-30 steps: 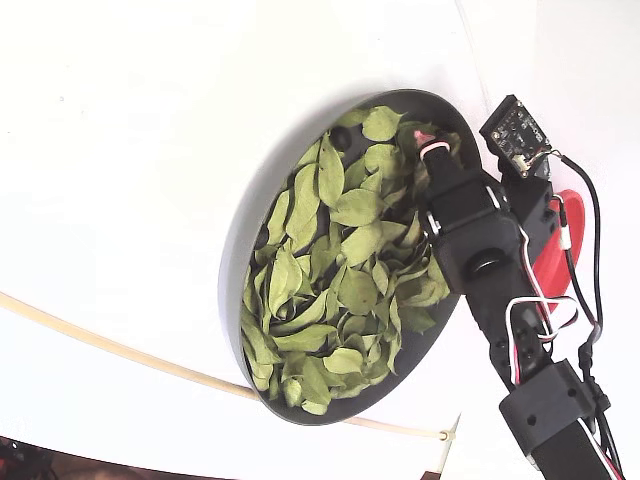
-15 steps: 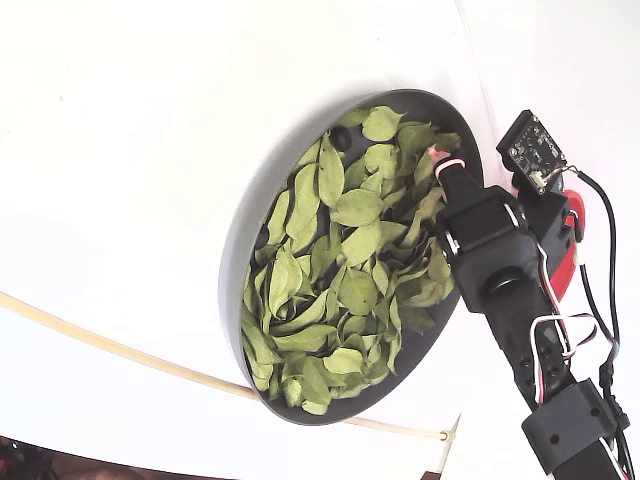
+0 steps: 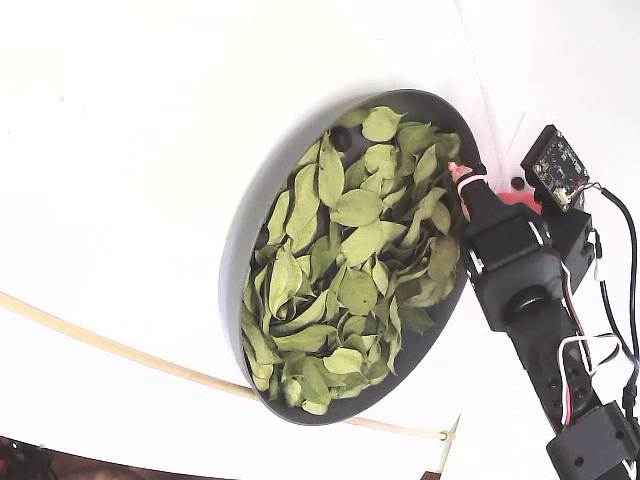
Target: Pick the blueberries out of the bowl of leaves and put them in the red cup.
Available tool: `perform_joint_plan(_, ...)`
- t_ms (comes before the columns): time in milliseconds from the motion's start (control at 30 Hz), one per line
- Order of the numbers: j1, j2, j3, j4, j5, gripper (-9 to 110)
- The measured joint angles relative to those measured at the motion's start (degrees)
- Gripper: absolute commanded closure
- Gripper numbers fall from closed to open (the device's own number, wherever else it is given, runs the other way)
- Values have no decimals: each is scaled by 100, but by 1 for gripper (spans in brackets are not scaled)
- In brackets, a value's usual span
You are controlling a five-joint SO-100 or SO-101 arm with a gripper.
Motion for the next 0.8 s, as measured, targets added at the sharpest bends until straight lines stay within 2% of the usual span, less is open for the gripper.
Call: perform_joint_plan(800,422,1134,624,360,-185,93)
